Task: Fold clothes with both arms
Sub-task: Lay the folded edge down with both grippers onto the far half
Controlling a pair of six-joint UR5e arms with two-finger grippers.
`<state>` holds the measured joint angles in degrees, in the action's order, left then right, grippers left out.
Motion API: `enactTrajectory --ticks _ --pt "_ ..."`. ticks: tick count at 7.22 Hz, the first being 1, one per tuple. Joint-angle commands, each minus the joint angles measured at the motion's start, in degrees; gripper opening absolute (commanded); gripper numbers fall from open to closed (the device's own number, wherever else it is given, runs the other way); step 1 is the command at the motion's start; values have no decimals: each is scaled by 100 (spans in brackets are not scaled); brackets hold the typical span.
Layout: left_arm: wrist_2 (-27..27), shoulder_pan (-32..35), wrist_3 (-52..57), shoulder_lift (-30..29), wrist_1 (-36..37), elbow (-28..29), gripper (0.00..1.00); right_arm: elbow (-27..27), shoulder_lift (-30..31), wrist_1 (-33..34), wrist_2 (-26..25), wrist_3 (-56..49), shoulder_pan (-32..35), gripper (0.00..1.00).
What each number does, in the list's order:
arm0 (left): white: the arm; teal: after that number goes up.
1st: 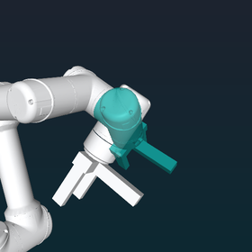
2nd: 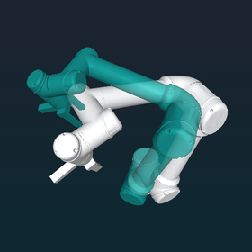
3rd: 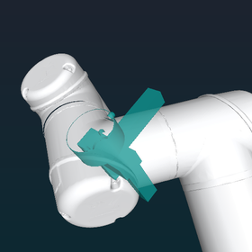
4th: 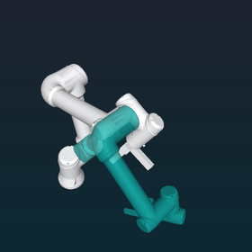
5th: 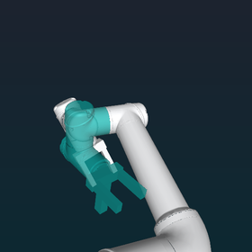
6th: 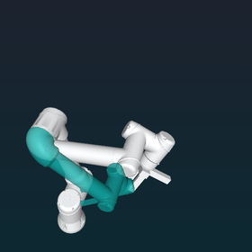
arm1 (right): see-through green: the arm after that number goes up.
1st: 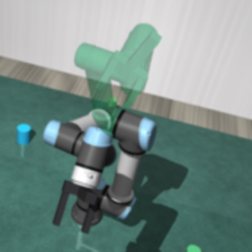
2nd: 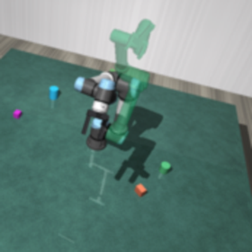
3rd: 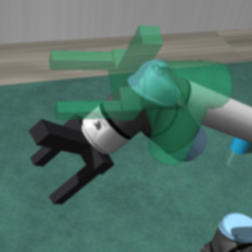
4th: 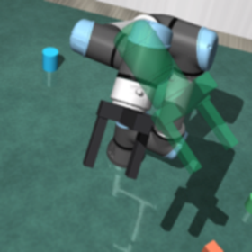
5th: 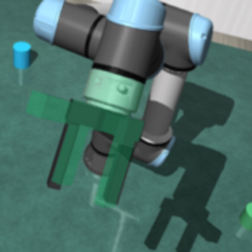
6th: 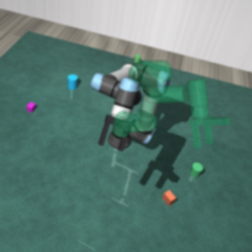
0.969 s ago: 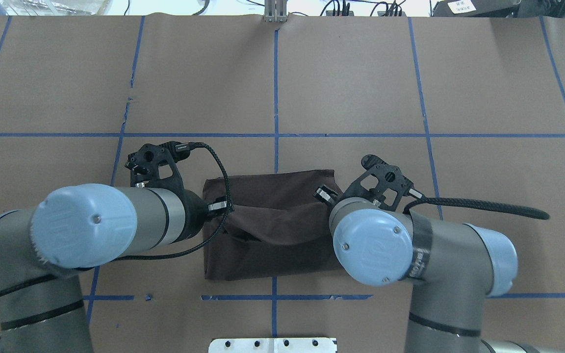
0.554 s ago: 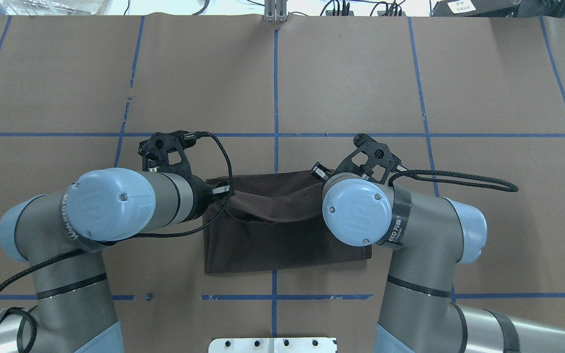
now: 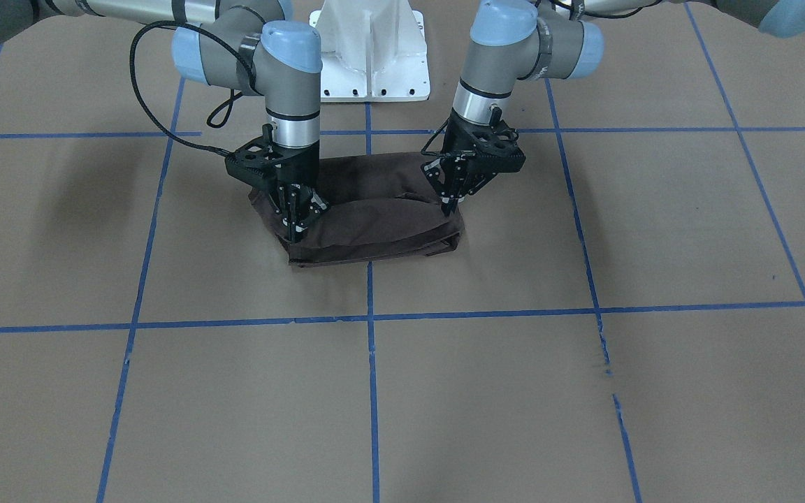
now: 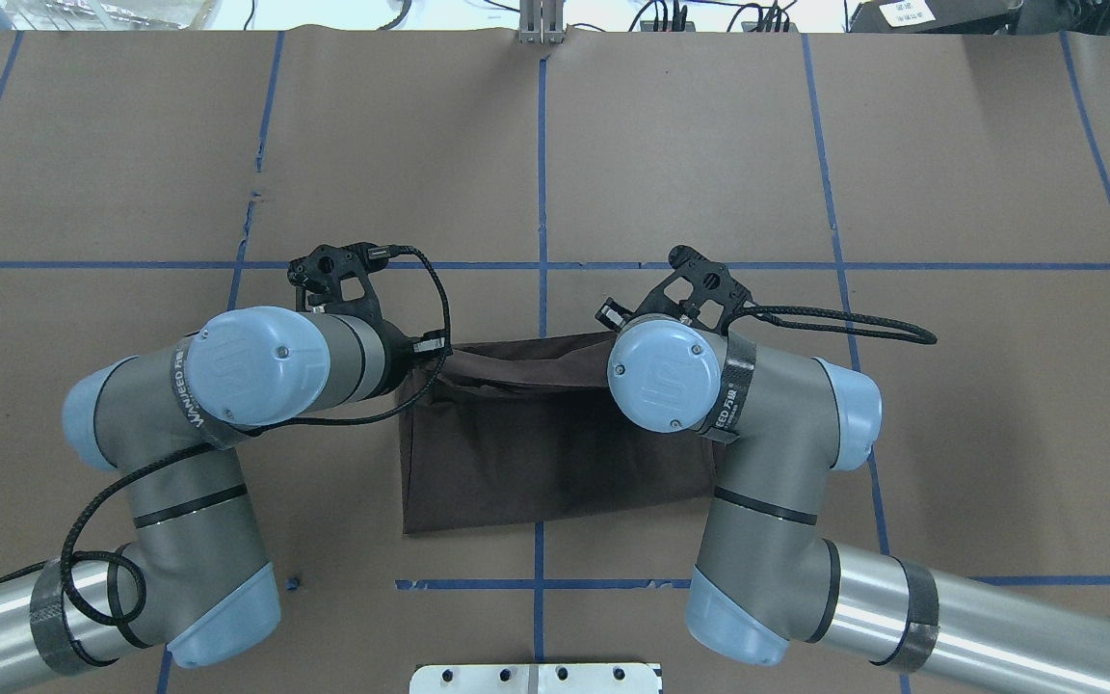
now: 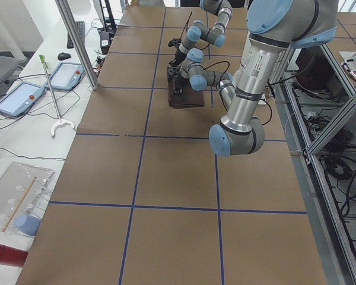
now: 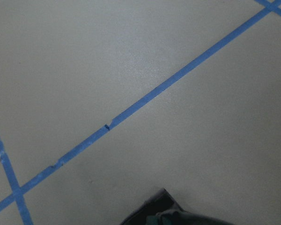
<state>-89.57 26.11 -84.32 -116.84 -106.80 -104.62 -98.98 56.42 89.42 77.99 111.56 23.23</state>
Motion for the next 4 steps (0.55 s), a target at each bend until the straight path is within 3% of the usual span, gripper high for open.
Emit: enactTrajectory --ticks 1,4 --pt "1 34 135 -5 -69 90 0 19 0 -12 41 -12 32 0" --pt "1 104 135 -14 -104 152 0 19 0 -21 287 -179 207 0"
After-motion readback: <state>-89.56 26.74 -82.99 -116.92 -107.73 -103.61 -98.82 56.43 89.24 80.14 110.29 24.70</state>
